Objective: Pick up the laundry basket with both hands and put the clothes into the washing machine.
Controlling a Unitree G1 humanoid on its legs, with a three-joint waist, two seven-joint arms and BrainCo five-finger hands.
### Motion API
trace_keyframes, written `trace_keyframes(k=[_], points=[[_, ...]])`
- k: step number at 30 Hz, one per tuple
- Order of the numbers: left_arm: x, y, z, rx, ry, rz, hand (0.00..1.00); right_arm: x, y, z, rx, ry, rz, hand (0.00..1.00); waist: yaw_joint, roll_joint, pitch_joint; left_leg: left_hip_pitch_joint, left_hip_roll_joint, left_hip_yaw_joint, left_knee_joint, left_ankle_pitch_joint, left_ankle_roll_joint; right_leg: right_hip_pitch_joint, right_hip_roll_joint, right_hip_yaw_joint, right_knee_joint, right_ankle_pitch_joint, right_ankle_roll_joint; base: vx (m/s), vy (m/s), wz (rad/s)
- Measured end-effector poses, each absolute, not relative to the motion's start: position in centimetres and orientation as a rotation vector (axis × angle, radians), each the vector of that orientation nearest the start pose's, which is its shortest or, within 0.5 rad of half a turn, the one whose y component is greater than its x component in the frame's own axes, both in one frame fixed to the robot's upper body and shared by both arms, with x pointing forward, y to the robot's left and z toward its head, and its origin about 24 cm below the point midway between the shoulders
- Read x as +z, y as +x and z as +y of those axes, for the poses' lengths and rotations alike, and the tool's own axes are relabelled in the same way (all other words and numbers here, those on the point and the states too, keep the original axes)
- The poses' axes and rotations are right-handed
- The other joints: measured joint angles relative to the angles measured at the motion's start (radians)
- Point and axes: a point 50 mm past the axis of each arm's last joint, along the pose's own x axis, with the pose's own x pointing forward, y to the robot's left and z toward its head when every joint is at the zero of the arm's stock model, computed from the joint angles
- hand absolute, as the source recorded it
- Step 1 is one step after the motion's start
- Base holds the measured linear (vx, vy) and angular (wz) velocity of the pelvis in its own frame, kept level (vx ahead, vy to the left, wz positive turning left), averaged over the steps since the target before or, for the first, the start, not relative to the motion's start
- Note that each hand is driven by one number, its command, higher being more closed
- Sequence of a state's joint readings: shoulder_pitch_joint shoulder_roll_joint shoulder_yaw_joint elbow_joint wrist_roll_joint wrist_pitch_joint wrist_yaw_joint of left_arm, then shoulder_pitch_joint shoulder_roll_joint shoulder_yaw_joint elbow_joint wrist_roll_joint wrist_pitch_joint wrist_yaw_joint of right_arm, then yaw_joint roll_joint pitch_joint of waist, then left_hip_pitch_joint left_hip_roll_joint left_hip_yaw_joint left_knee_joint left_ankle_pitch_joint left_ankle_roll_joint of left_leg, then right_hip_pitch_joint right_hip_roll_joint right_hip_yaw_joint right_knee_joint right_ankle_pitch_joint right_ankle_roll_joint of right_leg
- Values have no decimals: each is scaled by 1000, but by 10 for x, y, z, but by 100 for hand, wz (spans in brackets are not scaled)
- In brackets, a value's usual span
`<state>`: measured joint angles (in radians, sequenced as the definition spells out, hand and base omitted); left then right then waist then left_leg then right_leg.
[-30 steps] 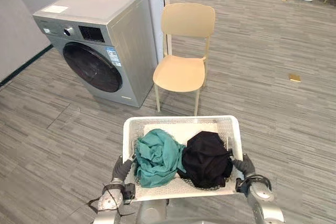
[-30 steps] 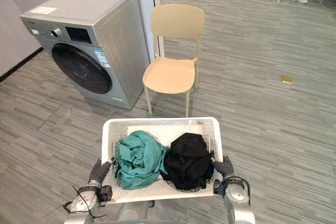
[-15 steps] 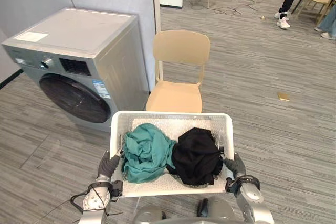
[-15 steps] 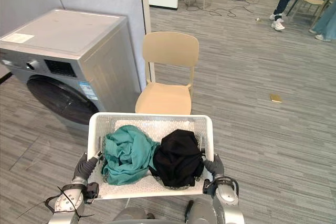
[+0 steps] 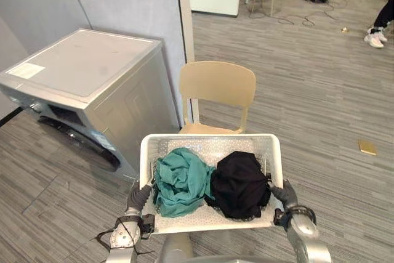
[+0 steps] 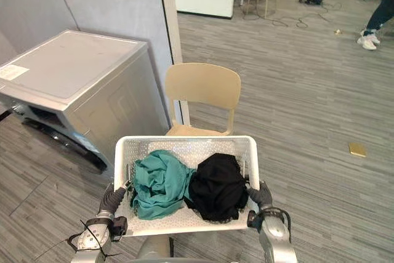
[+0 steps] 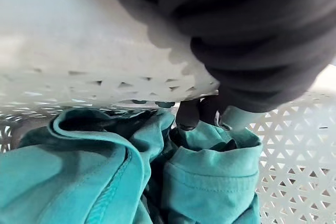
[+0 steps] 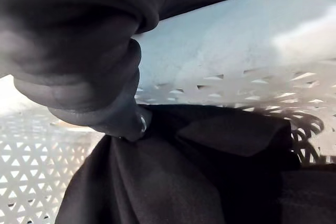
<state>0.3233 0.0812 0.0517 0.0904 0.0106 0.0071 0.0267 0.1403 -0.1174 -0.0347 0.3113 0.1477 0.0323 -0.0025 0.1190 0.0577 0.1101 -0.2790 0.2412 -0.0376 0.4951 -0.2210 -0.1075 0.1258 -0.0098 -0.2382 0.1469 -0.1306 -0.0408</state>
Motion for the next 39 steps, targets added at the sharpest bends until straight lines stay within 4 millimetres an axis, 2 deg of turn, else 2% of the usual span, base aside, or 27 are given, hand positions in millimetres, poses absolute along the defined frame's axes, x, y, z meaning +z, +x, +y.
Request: trace_keyframes(k=[1,2,3,4,6,7,8,9,10,12,14,15,17,21,22,25,26,28,32,39], points=[[-45,164,198,156,98,421,100,-61,195,-197,-119,35,487,100,4,3,-1,19,-1,-40,-127,68,-4,24,4,19,-12,-1,17,310,174,-48],[-46,162,198,152,97,430,100,-63,194,-198,-120,31,495,100,4,9,-4,26,0,-54,-169,134,-8,39,7,28,-19,-4,37,310,243,-50],[-50,159,195,143,93,447,100,-63,193,-202,-124,19,502,100,4,33,-11,36,-2,-63,-197,256,-25,70,18,57,-34,-27,85,287,278,-26],[-51,164,199,131,116,450,100,-69,195,-195,-127,48,522,100,-4,-24,-9,36,-37,-48,-172,224,-42,84,-20,62,-43,-48,113,261,270,-19],[-45,175,205,108,160,427,100,-69,197,-191,-135,68,520,100,-2,-77,-4,35,-71,-30,-202,227,-25,60,-65,68,-43,-37,129,257,209,-5],[-41,181,205,96,173,409,100,-67,201,-192,-143,68,509,100,1,-97,-3,34,-85,-14,-207,227,-16,56,-83,80,-47,-17,149,217,185,-10],[-40,183,204,92,175,401,100,-66,203,-192,-145,70,505,100,2,-88,3,34,-90,-8,-208,226,-11,47,-91,82,-47,-6,153,108,185,-11],[-36,188,203,90,177,379,100,-63,209,-194,-144,64,492,100,2,-91,3,35,-98,1,-214,229,-2,41,-100,84,-48,15,157,36,156,-8],[-32,192,203,87,181,363,100,-61,214,-194,-141,63,482,100,3,-79,12,33,-101,6,-220,230,1,34,-103,85,-48,20,155,2,175,-10],[-16,210,203,79,205,284,100,-48,236,-192,-126,67,422,100,7,-72,41,-4,-107,16,-242,250,27,-14,-111,94,-48,21,153,-82,118,-9],[6,236,202,69,237,185,100,-32,264,-194,-119,83,364,100,9,-56,103,-71,-107,15,-261,287,30,-67,-107,97,-74,21,153,-180,80,-2],[10,243,201,64,247,166,100,-30,269,-194,-125,92,357,100,10,-55,120,-81,-108,13,-271,296,28,-74,-104,97,-82,21,154,-201,55,4],[17,260,200,51,279,146,100,-26,282,-195,-138,111,353,100,13,-55,170,-94,-103,9,-304,332,26,-99,-93,98,-85,25,161,-191,39,3],[24,312,200,16,291,196,100,-18,312,-203,-184,106,401,100,19,-60,269,-133,-84,-13,-350,387,25,-164,-68,83,-57,33,165,-159,8,3],[32,328,202,17,299,206,100,-12,324,-201,-188,115,411,100,19,-63,294,-149,-80,-20,-357,406,27,-185,-63,80,-48,38,164,-130,26,0],[56,358,210,48,316,206,100,6,348,-191,-182,142,408,100,15,-76,310,-202,-74,-22,-357,425,30,-250,-59,82,-20,40,166,-90,37,-8],[67,366,214,65,322,194,100,19,357,-187,-179,142,380,100,17,-79,313,-217,-69,-18,-357,429,33,-273,-61,87,-9,41,167,-32,28,-12],[87,378,221,94,321,169,100,38,371,-179,-159,141,337,100,20,-91,321,-223,-67,-9,-358,430,32,-291,-63,99,3,41,167,-13,17,-14],[126,394,228,127,333,87,100,69,388,-172,-147,144,241,100,19,-92,322,-263,-66,-6,-381,440,27,-349,-64,100,17,42,168,-15,6,-8],[160,401,236,165,326,8,100,98,399,-164,-125,128,141,100,24,-123,340,-303,-63,5,-392,449,27,-402,-73,100,31,42,168,25,-1,-4]])
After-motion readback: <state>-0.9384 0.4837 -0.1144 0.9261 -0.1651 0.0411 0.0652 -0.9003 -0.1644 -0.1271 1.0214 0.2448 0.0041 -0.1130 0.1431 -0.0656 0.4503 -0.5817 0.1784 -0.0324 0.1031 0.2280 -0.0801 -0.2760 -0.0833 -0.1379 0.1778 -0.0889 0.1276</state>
